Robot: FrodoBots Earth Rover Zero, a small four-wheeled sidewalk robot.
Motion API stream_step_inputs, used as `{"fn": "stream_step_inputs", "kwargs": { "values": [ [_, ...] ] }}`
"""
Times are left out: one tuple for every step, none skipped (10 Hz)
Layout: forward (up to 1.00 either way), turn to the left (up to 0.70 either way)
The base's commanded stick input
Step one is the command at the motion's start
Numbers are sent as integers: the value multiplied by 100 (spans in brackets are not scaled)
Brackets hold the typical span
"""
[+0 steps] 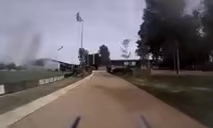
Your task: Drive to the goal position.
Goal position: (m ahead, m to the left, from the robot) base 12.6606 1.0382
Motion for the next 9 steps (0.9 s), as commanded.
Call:
{"fn": "stream_step_inputs", "kwargs": {
  "values": [
    [100,0],
    [100,0],
    [100,0],
    [100,0],
    [100,0],
    [100,0],
    [100,0],
    [100,0],
    [100,0]
  ]
}}
